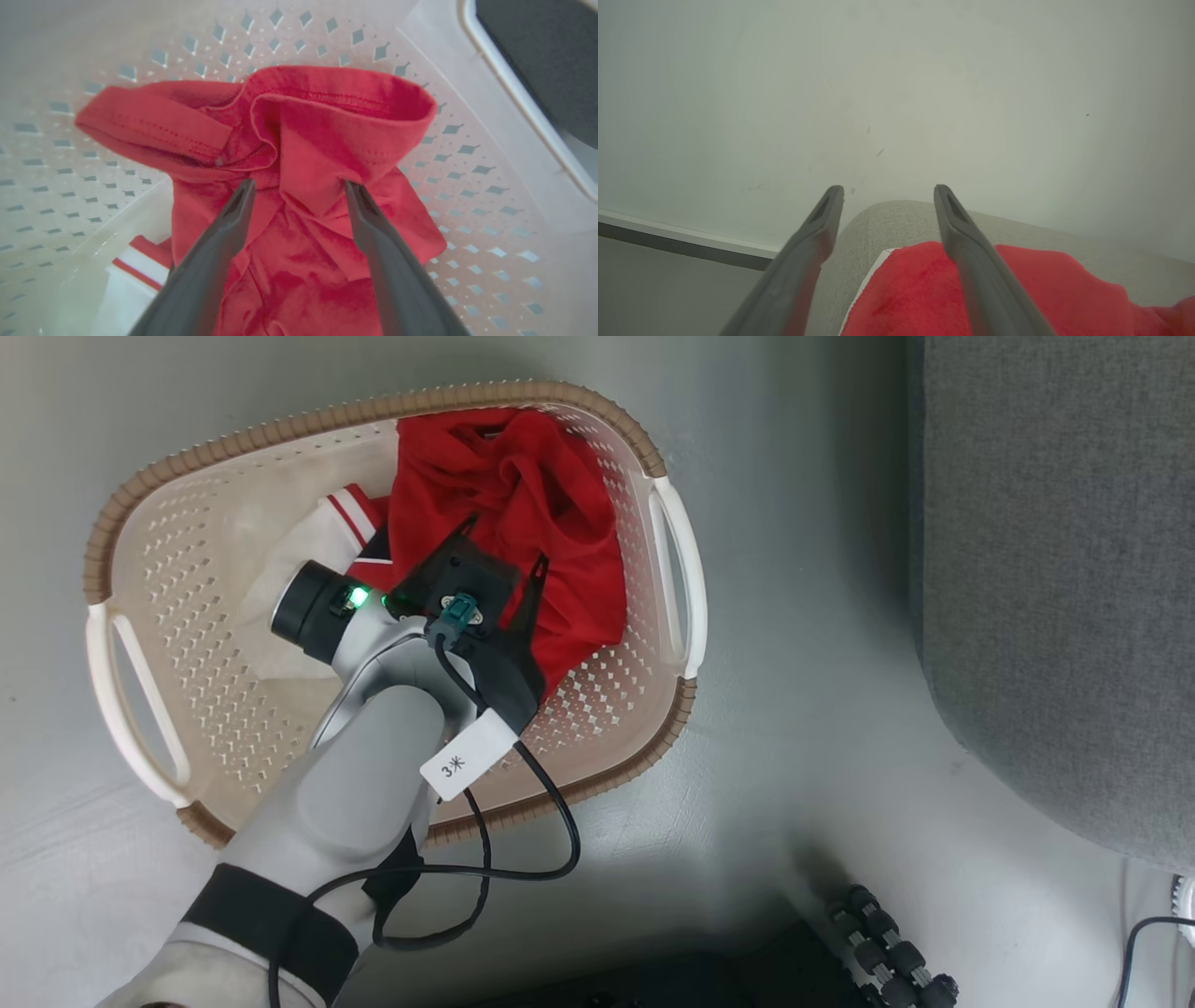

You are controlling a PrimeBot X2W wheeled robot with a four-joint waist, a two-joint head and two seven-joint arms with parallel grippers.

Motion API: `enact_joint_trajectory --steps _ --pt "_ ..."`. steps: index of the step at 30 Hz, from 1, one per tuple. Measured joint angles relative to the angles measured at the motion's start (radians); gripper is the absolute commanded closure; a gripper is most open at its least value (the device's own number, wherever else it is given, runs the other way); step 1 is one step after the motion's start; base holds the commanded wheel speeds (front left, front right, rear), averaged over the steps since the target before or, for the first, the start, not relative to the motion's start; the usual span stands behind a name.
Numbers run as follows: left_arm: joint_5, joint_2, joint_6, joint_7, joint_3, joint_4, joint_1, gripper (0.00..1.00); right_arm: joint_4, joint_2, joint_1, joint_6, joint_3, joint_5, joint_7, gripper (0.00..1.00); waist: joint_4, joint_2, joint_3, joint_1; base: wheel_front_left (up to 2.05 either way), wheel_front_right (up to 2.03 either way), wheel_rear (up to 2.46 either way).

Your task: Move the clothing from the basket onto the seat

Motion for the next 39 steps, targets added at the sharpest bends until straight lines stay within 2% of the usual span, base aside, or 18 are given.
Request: enact_joint_trajectory --steps 8,9,10,11,12,13,27,39 --pt "-0.046 0.000 0.001 0.000 -0.040 0.010 -0.013 0.00 -0.007 0.004 -0.014 0.000 0.021 -0.016 0.000 0.00 -0.013 0.0000 0.009 0.0000 0.00 0.00 0.00" --pt "-0.050 0.000 0.004 0.000 -0.042 0.010 -0.014 0.14 -0.008 0.005 -0.016 0.000 0.022 -0.017 0.000 0.00 -0.014 0.0000 0.010 -0.0001 0.00 0.00 0.00" --pt "-0.053 0.000 0.008 -0.002 -0.046 0.010 -0.016 0.49 -0.008 0.005 -0.017 0.000 0.024 -0.017 0.000 0.00 -0.015 0.0000 0.011 0.0000 0.00 0.00 0.00" --pt "-0.055 0.000 0.008 -0.006 -0.051 0.010 -0.018 0.62 -0.008 0.005 -0.017 0.000 0.024 -0.017 0.000 0.00 -0.016 0.0000 0.012 -0.0001 0.00 0.00 0.00" --pt "-0.058 0.000 0.007 -0.010 -0.058 0.010 -0.021 0.87 -0.006 0.005 -0.017 0.000 0.024 -0.017 0.000 0.00 -0.017 0.0000 0.013 0.0000 0.00 0.00 0.00" --pt "-0.062 0.000 0.007 -0.010 -0.064 0.009 -0.023 1.00 -0.004 0.005 -0.018 0.000 0.024 -0.017 0.000 0.00 -0.018 0.0000 0.014 0.0000 0.00 0.00 0.00" --pt "-0.177 0.000 0.006 -0.090 -0.119 -0.044 -0.018 1.00 0.111 0.020 -0.017 0.004 0.064 -0.025 -0.002 0.00 0.003 0.0000 -0.041 0.0000 0.00 0.00 0.00" --pt "-0.232 0.000 -0.029 -0.116 -0.135 -0.066 0.072 1.00 0.242 0.034 -0.018 0.037 0.120 -0.033 -0.011 0.00 0.056 0.0000 -0.163 -0.0001 0.00 0.00 0.00"
